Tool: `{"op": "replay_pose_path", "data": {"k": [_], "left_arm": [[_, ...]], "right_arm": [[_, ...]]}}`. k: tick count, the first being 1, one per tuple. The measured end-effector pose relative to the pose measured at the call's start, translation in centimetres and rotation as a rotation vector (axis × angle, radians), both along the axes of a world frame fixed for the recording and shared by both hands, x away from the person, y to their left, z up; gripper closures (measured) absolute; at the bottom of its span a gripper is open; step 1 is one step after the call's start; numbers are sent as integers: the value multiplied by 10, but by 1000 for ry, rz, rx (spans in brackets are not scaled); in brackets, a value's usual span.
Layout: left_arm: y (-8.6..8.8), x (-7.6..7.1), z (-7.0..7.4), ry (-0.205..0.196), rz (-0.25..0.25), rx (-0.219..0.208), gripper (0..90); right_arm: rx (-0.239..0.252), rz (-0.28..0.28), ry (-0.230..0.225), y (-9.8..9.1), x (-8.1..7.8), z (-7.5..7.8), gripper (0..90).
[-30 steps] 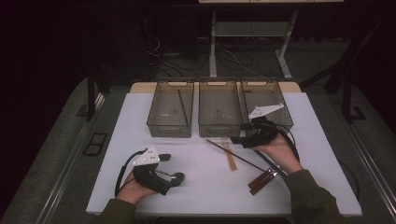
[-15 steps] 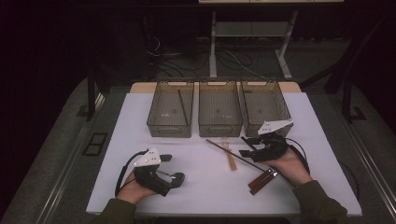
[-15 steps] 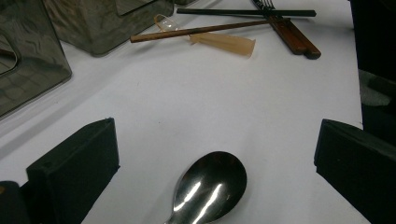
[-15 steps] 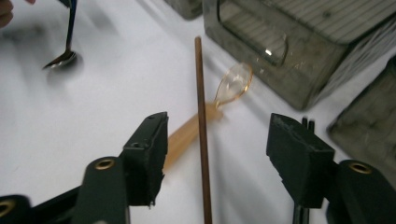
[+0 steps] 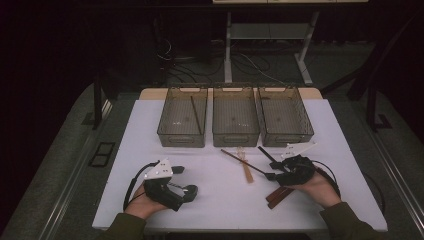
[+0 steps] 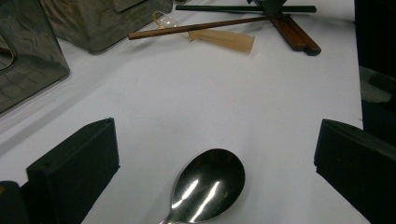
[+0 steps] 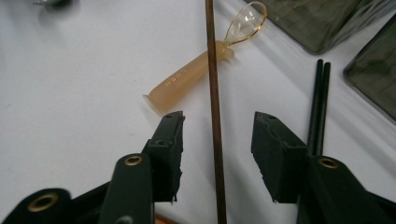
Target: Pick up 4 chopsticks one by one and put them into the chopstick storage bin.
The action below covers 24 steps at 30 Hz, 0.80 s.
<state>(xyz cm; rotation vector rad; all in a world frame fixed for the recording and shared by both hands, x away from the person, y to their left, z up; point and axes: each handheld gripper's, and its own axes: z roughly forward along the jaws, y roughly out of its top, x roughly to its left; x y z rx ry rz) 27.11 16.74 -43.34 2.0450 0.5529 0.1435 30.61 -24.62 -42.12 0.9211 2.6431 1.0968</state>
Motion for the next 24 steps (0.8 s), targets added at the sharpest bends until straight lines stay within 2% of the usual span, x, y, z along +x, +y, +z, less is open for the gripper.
{"op": "replay_pose_path", "data": {"k": [10, 24], "left_arm": [[0, 0, 0, 2, -2, 3, 0], [0, 0, 0, 6, 2, 7, 0]], "right_arm": [[-70, 37, 18, 5, 5, -10, 664], [-130, 66, 24, 8, 6, -16, 749]]}}
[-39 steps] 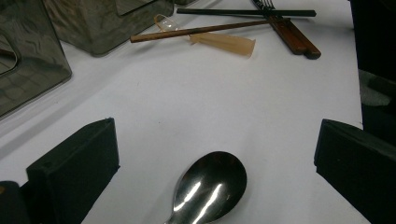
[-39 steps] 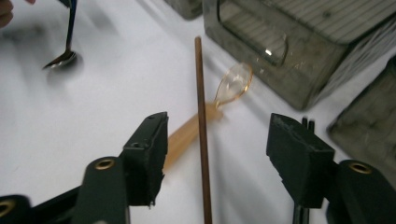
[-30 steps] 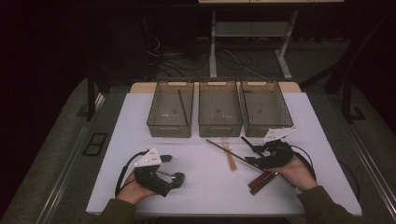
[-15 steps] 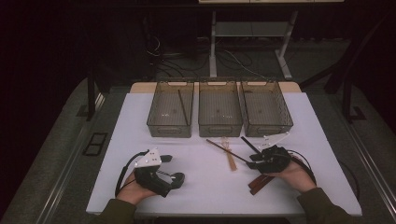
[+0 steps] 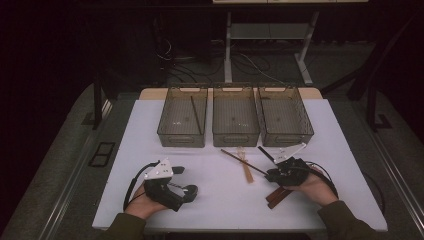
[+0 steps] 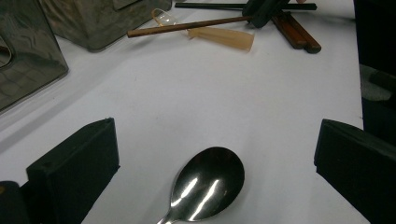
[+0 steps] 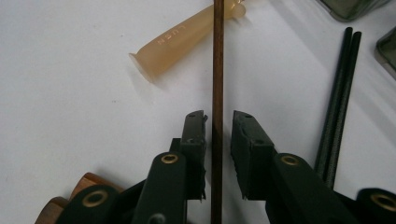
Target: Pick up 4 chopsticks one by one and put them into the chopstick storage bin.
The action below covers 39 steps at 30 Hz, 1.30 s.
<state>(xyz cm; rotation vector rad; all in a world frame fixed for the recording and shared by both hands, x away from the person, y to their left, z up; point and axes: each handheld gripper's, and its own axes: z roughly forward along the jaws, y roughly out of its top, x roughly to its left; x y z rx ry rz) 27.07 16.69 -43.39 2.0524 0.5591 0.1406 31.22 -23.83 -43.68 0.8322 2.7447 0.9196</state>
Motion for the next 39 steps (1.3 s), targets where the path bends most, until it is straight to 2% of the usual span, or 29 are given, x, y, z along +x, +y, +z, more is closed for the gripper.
{"op": "replay_pose_path", "data": {"k": [5, 20, 28, 39], "left_arm": [[0, 0, 0, 1, -3, 3, 0], [0, 0, 0, 2, -3, 7, 0], [0, 0, 0, 0, -5, 9, 0], [-1, 0, 0, 1, -8, 10, 0]], "right_arm": [[-14, 8, 2, 1, -1, -1, 784], [-14, 34, -5, -1, 1, -1, 848], [-2, 39, 1, -2, 2, -1, 855], [47, 26, -8, -6, 2, 4, 855]]}}
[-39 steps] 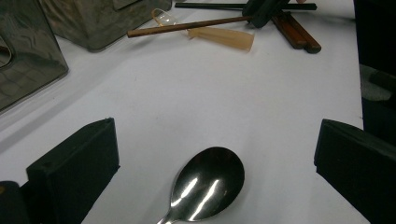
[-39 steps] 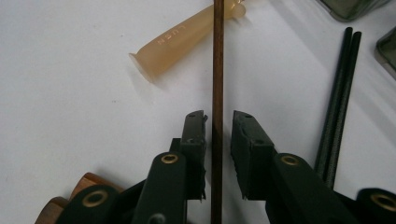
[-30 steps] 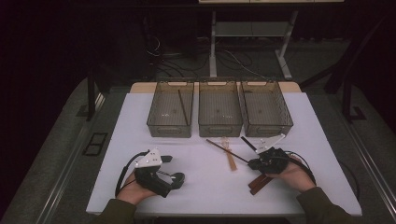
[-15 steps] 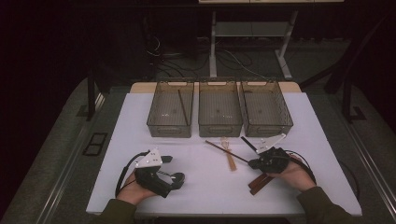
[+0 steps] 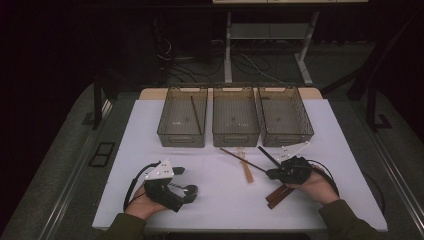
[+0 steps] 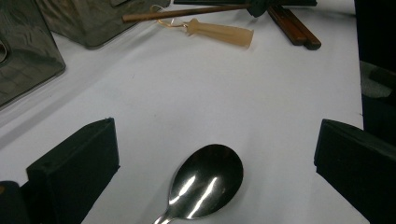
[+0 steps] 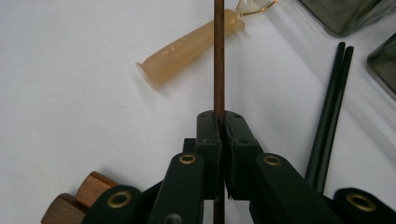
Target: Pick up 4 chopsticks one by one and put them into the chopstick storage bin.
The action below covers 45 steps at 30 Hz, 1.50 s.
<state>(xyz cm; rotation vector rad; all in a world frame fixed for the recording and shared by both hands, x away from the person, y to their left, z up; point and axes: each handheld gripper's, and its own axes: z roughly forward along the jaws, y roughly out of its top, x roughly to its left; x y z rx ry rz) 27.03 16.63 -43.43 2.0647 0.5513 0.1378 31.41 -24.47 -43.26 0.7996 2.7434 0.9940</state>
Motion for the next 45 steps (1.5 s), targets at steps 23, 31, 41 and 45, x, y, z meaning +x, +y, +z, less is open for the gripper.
{"op": "replay_pose_path", "data": {"k": [23, 31, 41, 45], "left_arm": [[0, 0, 0, 1, 0, -1, 0], [0, 0, 0, 0, 0, -3, 0], [0, 0, 0, 1, 2, -4, 0], [0, 0, 0, 4, 6, -6, 0]], "right_arm": [[112, -46, -17, 0, -1, 23, 855], [166, -57, -20, 3, 1, 32, 855], [175, -73, -25, 17, 9, 37, 855], [179, -83, -28, 25, 13, 39, 855]]}}
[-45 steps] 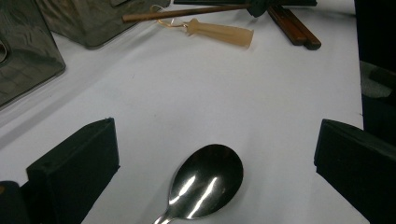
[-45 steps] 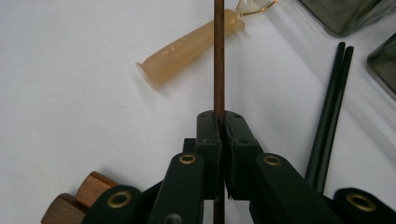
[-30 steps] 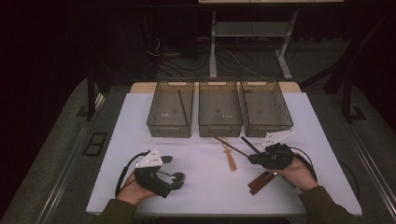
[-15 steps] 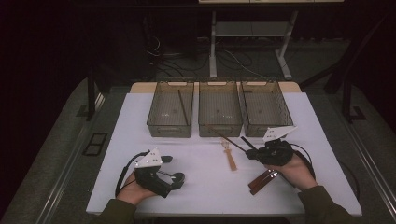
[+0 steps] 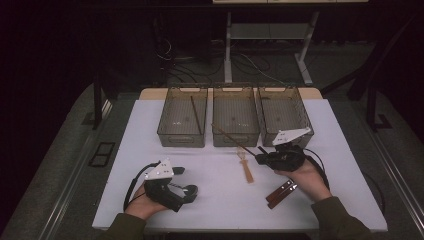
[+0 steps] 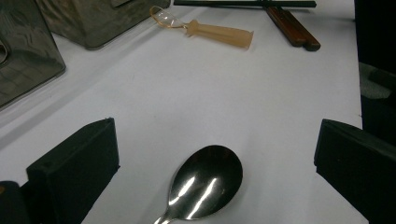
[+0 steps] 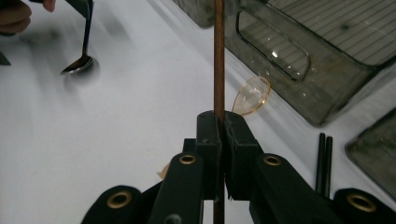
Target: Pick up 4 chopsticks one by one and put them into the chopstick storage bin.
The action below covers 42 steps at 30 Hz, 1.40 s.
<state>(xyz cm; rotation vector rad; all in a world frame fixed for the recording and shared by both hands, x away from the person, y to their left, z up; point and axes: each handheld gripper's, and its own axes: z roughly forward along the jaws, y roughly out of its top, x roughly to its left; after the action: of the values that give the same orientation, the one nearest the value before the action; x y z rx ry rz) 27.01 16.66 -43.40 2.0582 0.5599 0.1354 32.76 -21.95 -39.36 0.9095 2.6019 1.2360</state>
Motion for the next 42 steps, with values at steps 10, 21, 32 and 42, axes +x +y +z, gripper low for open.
{"op": "replay_pose_path", "data": {"k": [10, 21, 32, 42], "left_arm": [[1, 0, 0, 5, 11, -16, 0], [1, -1, 0, 5, 13, -22, 0], [0, -1, 0, -1, 4, -26, 0], [0, -1, 1, 1, 2, -29, 0]], "right_arm": [[-20, -35, -2, 27, 17, 7, 855], [-43, -50, -1, 56, 34, 18, 855], [-53, -65, -4, 76, 52, 27, 855], [-54, -86, 12, 91, 69, 36, 854]]}}
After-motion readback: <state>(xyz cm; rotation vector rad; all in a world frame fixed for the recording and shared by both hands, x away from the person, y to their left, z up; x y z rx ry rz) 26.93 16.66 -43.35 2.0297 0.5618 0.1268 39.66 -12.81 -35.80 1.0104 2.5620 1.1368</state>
